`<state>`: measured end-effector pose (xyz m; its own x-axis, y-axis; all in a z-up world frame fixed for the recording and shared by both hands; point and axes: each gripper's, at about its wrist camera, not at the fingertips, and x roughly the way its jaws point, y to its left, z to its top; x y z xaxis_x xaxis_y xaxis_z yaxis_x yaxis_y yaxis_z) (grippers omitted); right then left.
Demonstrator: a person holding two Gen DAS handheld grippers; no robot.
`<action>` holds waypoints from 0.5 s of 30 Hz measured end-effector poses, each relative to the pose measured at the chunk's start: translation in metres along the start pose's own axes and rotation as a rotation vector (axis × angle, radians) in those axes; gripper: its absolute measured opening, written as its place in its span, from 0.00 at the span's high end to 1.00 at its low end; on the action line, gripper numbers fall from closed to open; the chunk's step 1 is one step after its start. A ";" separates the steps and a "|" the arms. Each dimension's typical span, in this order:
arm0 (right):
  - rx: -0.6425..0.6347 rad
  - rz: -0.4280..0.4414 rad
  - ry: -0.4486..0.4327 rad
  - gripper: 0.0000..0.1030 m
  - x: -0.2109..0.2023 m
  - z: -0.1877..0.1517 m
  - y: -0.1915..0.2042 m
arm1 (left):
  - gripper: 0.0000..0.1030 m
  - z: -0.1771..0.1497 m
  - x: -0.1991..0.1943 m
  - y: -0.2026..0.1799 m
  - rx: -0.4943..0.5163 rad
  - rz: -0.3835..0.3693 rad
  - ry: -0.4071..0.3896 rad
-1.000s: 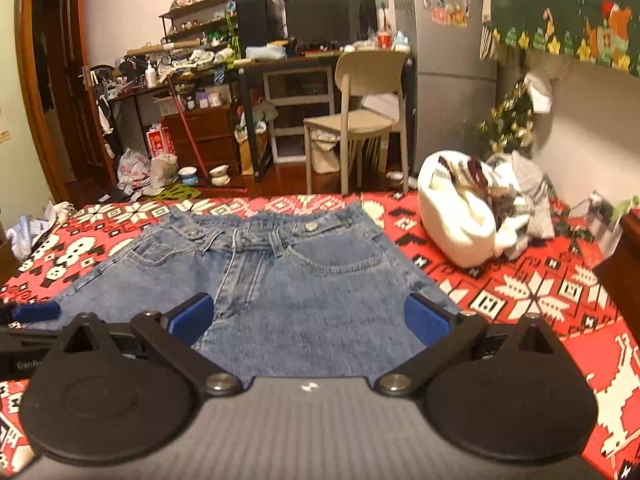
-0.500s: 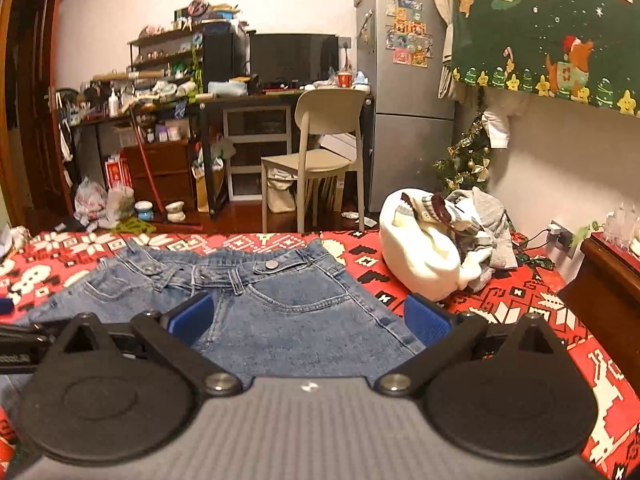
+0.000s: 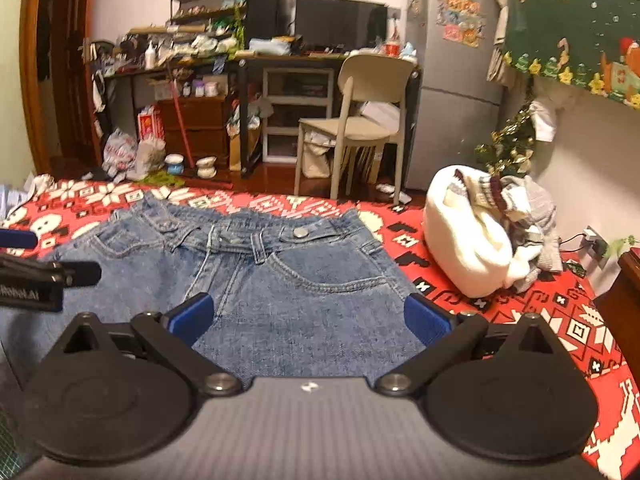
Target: Fold clothes
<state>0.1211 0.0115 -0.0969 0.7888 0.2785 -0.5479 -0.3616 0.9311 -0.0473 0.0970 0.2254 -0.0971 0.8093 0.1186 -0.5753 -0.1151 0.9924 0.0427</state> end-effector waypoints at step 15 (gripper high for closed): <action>0.210 0.073 0.084 0.50 0.056 0.024 -0.058 | 0.40 0.013 0.046 0.052 -0.016 -0.052 0.050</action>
<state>0.1978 -0.0218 -0.1050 0.7172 0.3342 -0.6115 -0.2979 0.9403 0.1645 0.1361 0.2826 -0.1111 0.7850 0.0643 -0.6162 -0.0825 0.9966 -0.0011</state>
